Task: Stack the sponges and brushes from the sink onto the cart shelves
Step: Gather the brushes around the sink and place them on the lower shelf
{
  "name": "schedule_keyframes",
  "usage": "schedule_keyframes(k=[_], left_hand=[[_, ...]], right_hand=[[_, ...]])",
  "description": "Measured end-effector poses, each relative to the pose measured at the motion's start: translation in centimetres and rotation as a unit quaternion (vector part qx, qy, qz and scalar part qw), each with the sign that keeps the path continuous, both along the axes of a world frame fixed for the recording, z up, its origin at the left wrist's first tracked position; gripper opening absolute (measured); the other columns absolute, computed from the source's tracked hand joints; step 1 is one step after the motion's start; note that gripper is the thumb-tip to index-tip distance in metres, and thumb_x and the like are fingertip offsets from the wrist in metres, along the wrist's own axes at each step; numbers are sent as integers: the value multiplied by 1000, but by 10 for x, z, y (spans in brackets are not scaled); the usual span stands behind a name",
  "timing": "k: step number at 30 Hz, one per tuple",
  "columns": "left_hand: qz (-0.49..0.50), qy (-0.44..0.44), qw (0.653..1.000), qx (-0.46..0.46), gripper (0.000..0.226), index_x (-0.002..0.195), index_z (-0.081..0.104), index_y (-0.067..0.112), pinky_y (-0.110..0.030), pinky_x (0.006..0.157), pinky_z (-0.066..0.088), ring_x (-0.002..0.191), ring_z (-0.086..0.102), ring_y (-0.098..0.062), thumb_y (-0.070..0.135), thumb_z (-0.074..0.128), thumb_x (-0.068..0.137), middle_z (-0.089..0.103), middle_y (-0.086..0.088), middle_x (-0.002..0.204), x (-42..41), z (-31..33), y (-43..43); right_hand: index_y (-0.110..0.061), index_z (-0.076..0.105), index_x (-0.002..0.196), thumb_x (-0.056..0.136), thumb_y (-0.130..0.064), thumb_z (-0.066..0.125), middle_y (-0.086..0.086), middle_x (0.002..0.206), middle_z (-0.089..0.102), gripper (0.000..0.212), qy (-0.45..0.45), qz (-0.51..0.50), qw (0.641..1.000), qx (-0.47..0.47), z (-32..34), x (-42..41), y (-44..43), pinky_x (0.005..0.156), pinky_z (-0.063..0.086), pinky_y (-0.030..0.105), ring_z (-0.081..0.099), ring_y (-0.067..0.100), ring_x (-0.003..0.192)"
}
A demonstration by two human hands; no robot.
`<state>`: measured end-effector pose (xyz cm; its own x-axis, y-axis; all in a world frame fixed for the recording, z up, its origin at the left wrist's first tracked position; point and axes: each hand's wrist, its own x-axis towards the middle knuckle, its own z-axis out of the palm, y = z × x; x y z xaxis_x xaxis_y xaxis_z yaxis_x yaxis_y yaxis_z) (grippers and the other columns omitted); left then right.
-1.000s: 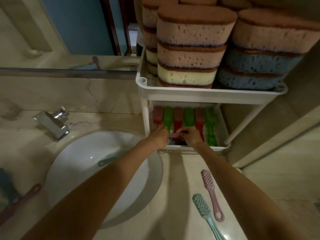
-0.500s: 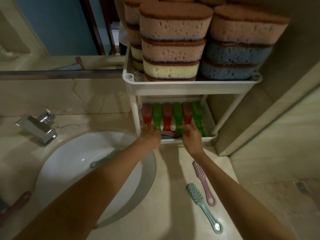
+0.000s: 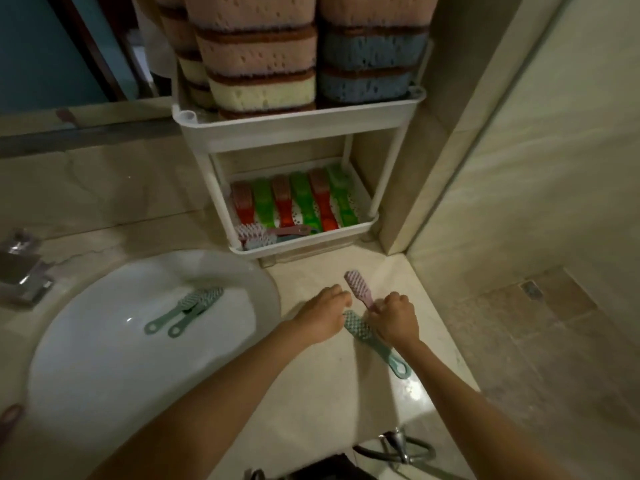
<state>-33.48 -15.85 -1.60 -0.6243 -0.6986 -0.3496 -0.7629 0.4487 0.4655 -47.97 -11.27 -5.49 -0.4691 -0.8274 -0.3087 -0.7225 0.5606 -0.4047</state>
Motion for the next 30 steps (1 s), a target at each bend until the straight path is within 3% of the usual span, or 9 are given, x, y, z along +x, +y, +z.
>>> schedule_keyframes(k=[4, 8, 13, 18, 21, 27, 30], left_hand=[[-111, -44, 993, 1, 36, 125, 46, 15, -45, 96, 45, 112, 49, -29, 8, 45, 89, 45, -8, 125, -11, -23, 19], [-183, -84, 974, -104, 48, 133, 35, 15, -46, 93, 46, 112, 45, -32, 6, 48, 88, 41, -12, 127, -23, -35, 26], [-217, -125, 949, -189, 46, 126, 44, 15, -43, 87, 47, 106, 44, -31, 1, 54, 82, 46, -13, 119, -28, -44, 27], [-181, -147, 956, -177, 46, 123, 42, 14, -42, 91, 47, 107, 48, -30, 2, 58, 81, 48, -13, 122, -23, -39, 21], [-143, -164, 965, -145, 40, 123, 40, 11, -43, 91, 47, 108, 52, -33, -2, 48, 85, 51, -15, 122, -8, -34, 16], [67, -76, 989, -109, 42, 130, 37, 12, -39, 95, 41, 116, 49, -32, 12, 43, 88, 45, -11, 132, 21, 4, -10], [137, -46, 979, -141, 45, 130, 35, 8, -39, 96, 39, 119, 44, -32, 23, 47, 89, 41, -14, 131, 32, 29, -37]], right_hand=[[2, 62, 97, 88, -23, 55, 19, 101, 58, 27, -26, -29, 999, 8, 0, -4, 6, 73, 47, 35, 60, 35, 93], [0, 61, 94, 84, -24, 59, 18, 98, 65, 26, -37, -52, 998, 29, -1, -11, 4, 67, 45, 31, 64, 33, 89], [-2, 55, 104, 89, -24, 55, 16, 102, 65, 26, 35, -27, 998, 49, 3, -22, 6, 72, 48, 35, 63, 33, 94], [-6, 61, 95, 89, -19, 55, 12, 96, 66, 16, 33, -24, 999, -19, 8, -27, 13, 74, 51, 37, 62, 27, 84], [-5, 62, 91, 85, -14, 58, 12, 95, 65, 12, 15, -1, 997, -79, 20, -26, 8, 69, 47, 35, 60, 27, 84], [-2, 60, 87, 81, -8, 59, 18, 90, 63, 9, 6, 50, 983, -174, 52, -4, -33, 63, 30, 28, 57, 33, 84], [0, 60, 92, 83, -10, 57, 22, 93, 64, 14, 3, 62, 979, -194, 66, 9, -60, 62, 35, 33, 60, 37, 86]])
